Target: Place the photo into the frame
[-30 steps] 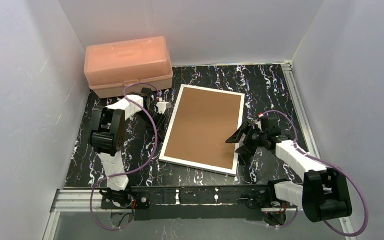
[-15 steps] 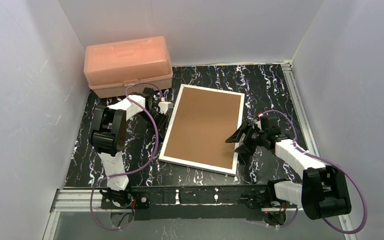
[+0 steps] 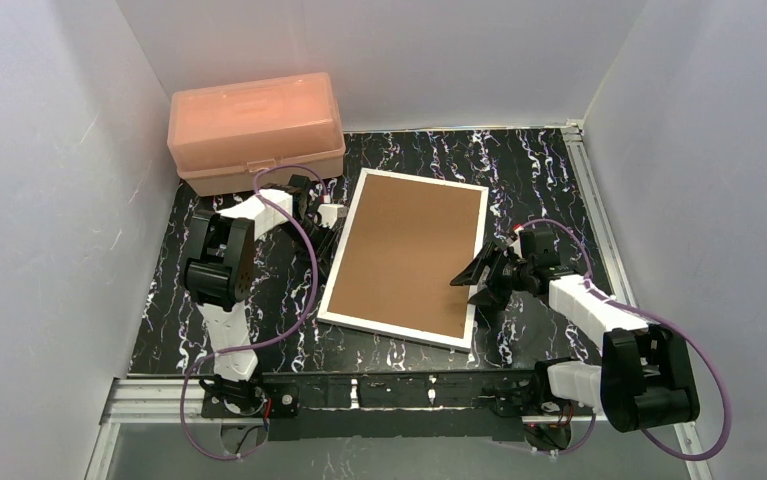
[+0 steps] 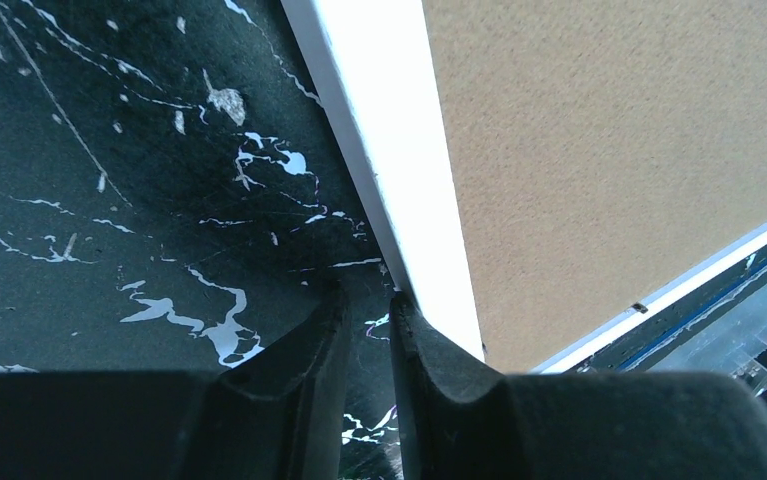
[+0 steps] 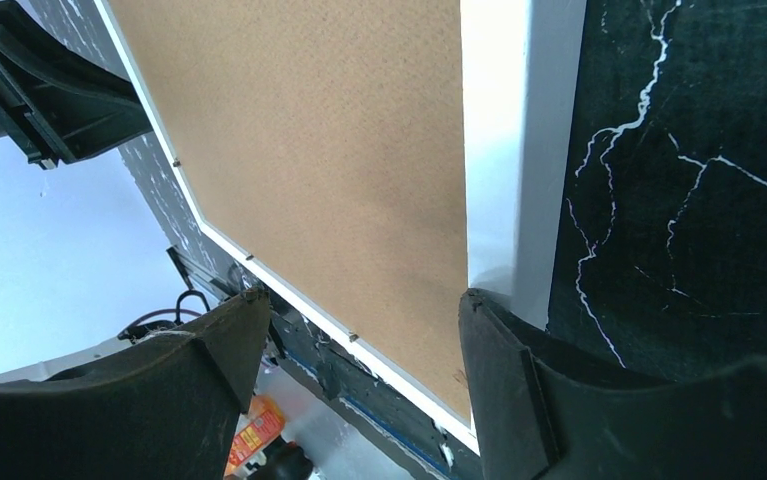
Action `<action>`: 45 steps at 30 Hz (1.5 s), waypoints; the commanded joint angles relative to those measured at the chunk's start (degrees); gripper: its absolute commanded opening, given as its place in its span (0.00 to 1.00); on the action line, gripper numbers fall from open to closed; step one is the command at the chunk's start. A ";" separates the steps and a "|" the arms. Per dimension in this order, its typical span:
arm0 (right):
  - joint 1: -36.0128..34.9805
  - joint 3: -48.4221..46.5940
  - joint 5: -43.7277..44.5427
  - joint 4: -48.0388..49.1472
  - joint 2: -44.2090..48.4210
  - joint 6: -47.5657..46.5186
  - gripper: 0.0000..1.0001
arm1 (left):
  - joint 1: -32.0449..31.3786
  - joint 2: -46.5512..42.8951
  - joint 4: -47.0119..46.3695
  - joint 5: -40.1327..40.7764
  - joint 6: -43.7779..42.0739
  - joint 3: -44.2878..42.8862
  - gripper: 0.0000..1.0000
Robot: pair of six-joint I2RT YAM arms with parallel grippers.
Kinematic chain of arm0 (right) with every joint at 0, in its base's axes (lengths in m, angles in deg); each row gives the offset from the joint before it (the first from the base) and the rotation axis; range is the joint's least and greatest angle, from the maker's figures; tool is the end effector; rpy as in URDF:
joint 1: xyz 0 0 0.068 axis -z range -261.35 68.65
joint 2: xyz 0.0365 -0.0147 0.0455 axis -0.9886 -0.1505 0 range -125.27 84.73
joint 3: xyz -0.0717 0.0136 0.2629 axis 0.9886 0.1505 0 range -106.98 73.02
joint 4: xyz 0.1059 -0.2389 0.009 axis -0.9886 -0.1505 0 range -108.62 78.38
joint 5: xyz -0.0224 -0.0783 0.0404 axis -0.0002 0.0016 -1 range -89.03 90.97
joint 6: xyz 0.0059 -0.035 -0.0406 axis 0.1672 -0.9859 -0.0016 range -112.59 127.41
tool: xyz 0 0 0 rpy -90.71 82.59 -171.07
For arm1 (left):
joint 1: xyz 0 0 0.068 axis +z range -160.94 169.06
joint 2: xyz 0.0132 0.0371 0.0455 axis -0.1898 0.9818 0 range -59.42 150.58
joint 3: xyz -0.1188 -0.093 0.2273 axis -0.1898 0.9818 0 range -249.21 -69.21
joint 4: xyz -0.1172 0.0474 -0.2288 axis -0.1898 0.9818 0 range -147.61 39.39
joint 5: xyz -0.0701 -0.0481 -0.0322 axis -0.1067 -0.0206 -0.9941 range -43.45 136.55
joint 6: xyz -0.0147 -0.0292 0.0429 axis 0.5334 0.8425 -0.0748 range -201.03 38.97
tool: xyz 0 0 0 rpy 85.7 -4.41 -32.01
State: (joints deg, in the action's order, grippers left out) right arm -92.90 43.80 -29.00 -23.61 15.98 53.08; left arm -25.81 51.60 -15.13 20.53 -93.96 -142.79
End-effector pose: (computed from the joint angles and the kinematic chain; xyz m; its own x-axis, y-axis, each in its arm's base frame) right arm 0.2088 0.0606 0.1678 -0.8779 0.4530 -0.1551 0.2145 0.6617 0.7185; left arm 0.3480 -0.1086 0.1542 -0.8594 0.4360 -0.2672 0.5099 0.7708 -0.3819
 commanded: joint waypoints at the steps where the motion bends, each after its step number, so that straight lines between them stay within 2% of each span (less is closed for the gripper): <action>1: -1.40 0.47 1.88 -0.55 -2.64 -1.98 0.78 | -1.47 0.60 -0.30 -2.24 0.37 -1.02 0.20; 22: -4.74 -0.41 5.66 -1.36 -5.01 -2.20 0.76 | -2.22 0.31 -0.38 -2.50 0.14 -0.93 0.19; 45: -13.30 -8.22 19.30 -10.94 -7.52 -6.82 0.75 | -2.18 -0.84 0.34 -2.21 0.07 -1.95 0.19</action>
State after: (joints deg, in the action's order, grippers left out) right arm -103.80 35.85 -16.52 -31.37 11.08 48.84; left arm -26.34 51.71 -14.83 21.73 -93.92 -143.32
